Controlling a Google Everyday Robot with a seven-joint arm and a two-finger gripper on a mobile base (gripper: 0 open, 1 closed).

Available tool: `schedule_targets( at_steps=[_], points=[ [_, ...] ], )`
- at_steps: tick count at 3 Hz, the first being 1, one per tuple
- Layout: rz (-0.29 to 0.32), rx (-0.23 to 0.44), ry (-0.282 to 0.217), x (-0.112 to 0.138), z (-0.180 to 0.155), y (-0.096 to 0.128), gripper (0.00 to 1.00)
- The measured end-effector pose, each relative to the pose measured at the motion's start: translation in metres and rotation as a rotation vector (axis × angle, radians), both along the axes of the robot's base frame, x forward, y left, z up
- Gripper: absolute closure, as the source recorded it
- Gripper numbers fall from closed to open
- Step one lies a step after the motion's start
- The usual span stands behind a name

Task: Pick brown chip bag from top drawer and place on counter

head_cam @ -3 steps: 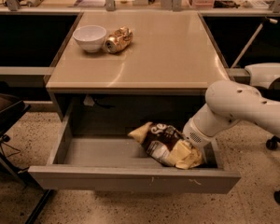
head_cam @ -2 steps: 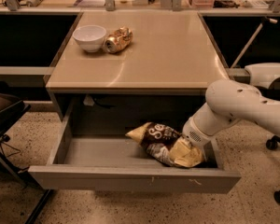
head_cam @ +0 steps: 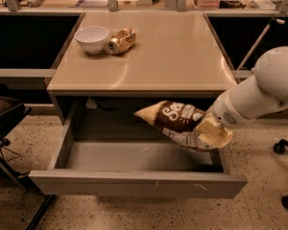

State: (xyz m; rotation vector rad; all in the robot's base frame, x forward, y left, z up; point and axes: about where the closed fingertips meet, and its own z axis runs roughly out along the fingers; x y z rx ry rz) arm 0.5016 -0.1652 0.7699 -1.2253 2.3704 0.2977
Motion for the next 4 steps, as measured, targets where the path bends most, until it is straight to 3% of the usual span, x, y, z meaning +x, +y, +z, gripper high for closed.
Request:
schedule_targets(
  at_steps=[1,2,3,4],
  points=[
    [-0.017,0.003,-0.137,0.003,0.097,-0.027,1.0],
    [0.001,-0.001,-0.218,-0.002,0.186,-0.045,1.0],
    [0.056,0.006,-0.227,-0.004,0.251,-0.032,1.0],
    [0.081,0.006,-0.269,-0.009,0.286,-0.028,1.0]
  ],
)
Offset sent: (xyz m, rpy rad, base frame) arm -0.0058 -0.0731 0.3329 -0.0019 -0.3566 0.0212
